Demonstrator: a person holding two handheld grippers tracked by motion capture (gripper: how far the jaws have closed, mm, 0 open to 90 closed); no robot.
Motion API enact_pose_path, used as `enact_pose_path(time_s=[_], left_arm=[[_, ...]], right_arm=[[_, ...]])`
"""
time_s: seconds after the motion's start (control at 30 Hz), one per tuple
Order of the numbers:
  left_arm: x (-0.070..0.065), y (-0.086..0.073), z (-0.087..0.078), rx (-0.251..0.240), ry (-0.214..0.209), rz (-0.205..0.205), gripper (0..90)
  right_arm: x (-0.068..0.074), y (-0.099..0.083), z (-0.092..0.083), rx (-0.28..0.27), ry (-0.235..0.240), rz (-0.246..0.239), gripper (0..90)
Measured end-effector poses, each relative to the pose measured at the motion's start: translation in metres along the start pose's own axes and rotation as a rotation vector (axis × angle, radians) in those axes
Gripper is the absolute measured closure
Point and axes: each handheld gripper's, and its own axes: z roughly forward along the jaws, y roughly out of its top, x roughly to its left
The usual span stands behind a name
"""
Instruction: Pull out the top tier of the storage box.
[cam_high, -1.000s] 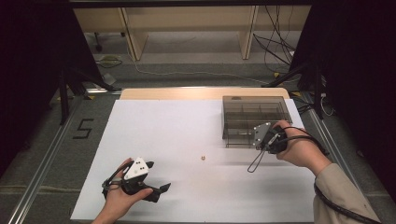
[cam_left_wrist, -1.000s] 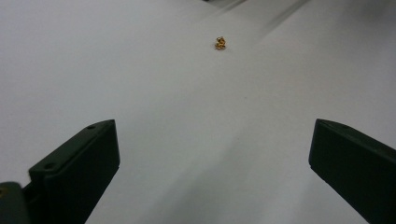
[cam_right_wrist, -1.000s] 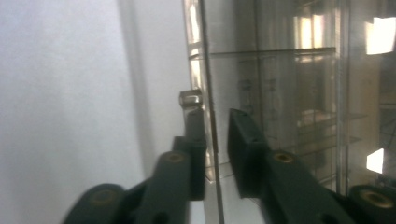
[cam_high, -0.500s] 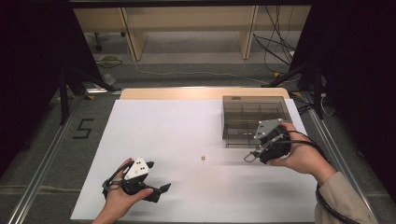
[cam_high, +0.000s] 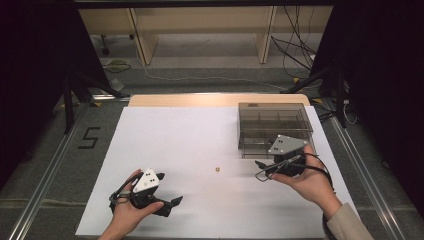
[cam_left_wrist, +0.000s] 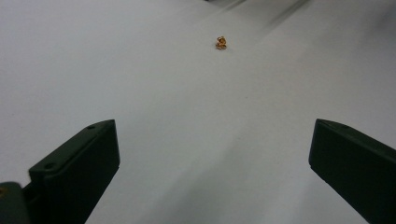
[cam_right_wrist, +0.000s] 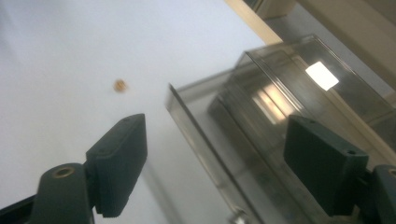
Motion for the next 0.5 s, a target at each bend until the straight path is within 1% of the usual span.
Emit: enact_pose_path(time_s=[0.03,0.17,0.23,0.27,0.43,0.5], left_arm=[[0.000,0.000,0.000,-0.001,0.002,0.003,1.7],[0.001,0.000,-0.001,-0.001,0.004,0.001,1.7],[0.001,-0.001,-0.002,0.000,0.005,0.003,1.7],[0.001,-0.001,-0.002,0.000,0.006,0.002,1.7],[0.001,-0.001,-0.003,-0.004,0.011,-0.002,1.7],[0.001,-0.001,-0.003,-0.004,0.011,-0.003,1.7]], right_arm=[[0.004,0.000,0.001,-0.019,0.002,0.008,21.6],[0.019,0.000,0.006,-0.091,0.011,0.067,21.1],[0.026,0.000,0.009,-0.122,0.023,0.090,21.1],[0.028,0.001,0.011,-0.132,0.023,0.095,20.9],[0.043,0.004,0.016,-0.178,0.060,0.128,20.8],[0.048,0.004,0.018,-0.189,0.071,0.126,20.8]])
